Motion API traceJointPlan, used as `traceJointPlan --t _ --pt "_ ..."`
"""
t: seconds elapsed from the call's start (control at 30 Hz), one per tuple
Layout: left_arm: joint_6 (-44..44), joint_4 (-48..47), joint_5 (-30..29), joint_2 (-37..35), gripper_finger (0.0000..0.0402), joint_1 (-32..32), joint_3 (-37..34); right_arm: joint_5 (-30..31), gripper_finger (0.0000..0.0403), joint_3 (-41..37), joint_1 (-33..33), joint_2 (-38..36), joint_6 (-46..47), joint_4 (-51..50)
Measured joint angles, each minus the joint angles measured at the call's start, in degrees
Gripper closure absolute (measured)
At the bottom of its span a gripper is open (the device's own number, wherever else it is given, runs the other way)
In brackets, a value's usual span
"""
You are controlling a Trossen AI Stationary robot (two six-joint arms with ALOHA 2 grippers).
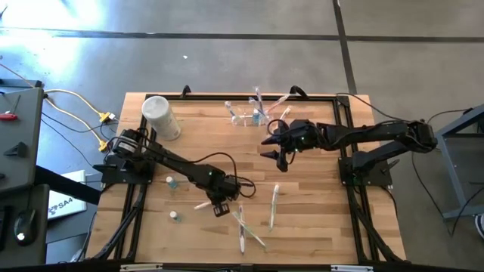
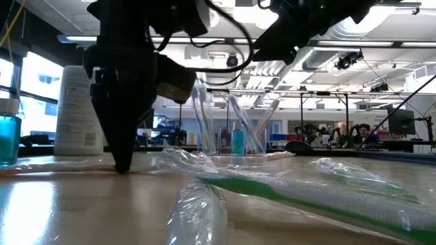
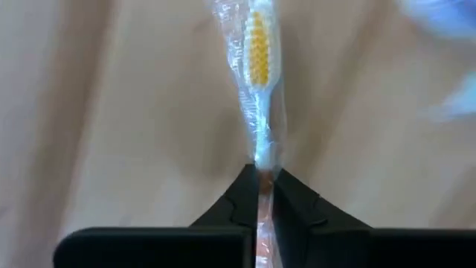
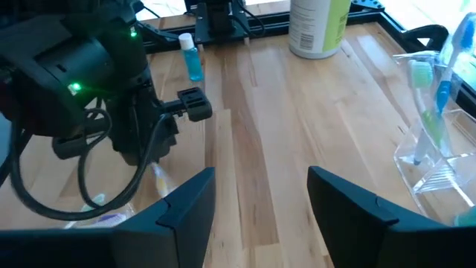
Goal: Pick & Place toothbrushing station
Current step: Put the bottom orange toothbrush into the transparent organizer
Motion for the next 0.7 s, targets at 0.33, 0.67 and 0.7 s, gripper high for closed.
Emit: traceJointPlan --t 0.33,0.67,0.7 --pt "2.6 -9.7 -10.4 -2.5 0.0401 -1.3 3.8 6.4 0.0212 0.0 2.4 -0.1 3.4 -3.2" --pt "10.9 -21.8 -18.3 -4.1 0.0401 -2.3 14.2 6.7 0.0289 0.0 4.3 -0.4 8.5 -8.1" --pt "12.8 -23.6 -18.9 -4.2 0.0401 -2.3 15.5 6.7 0.0299 0.0 4.6 -0.4 9.3 -8.6"
